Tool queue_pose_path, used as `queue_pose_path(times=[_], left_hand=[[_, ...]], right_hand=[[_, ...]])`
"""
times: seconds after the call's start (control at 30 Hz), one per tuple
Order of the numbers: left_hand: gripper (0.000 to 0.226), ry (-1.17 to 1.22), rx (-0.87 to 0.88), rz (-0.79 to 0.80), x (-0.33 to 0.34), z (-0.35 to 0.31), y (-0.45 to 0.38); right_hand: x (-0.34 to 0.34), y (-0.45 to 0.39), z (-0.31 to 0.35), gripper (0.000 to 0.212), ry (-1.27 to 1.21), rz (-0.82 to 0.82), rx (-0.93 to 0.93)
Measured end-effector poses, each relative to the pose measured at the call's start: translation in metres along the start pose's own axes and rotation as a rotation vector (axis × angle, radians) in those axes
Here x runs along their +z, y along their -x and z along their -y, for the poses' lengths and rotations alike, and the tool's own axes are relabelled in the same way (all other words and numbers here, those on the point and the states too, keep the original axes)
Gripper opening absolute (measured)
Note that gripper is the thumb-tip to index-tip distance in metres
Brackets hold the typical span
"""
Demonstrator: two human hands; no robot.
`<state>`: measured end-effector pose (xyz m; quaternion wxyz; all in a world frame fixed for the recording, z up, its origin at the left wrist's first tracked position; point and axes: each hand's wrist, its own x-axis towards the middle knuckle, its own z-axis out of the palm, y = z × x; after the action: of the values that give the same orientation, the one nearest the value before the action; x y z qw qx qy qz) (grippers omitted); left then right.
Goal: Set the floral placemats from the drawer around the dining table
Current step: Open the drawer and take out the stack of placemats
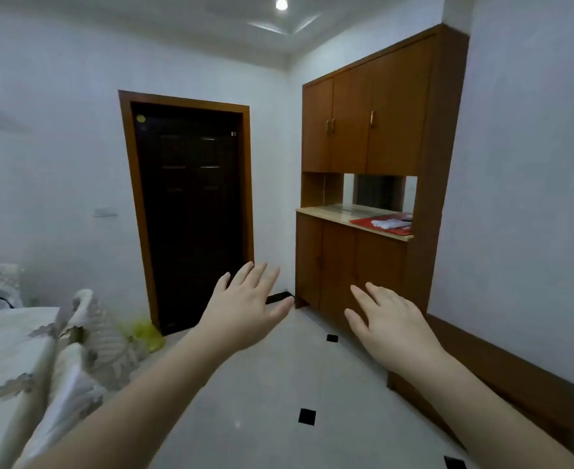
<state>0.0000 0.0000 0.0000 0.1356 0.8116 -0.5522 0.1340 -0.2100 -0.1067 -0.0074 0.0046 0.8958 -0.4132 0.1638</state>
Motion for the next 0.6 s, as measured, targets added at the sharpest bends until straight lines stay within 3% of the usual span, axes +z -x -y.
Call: queue_pose_path(times=[0.3, 0.6], left_hand=[[0.075, -0.083, 0.075, -0.021, 0.065, -0.097, -0.117], [0.076, -0.094, 0.092, 0.063, 0.1, -0.118, -0.201]], right_hand=[[0.019, -0.066, -0.136, 0.058, -0.019, 0.007, 0.101], [0.049, -0.14, -0.198, 0.058, -0.02, 0.005, 0.138]])
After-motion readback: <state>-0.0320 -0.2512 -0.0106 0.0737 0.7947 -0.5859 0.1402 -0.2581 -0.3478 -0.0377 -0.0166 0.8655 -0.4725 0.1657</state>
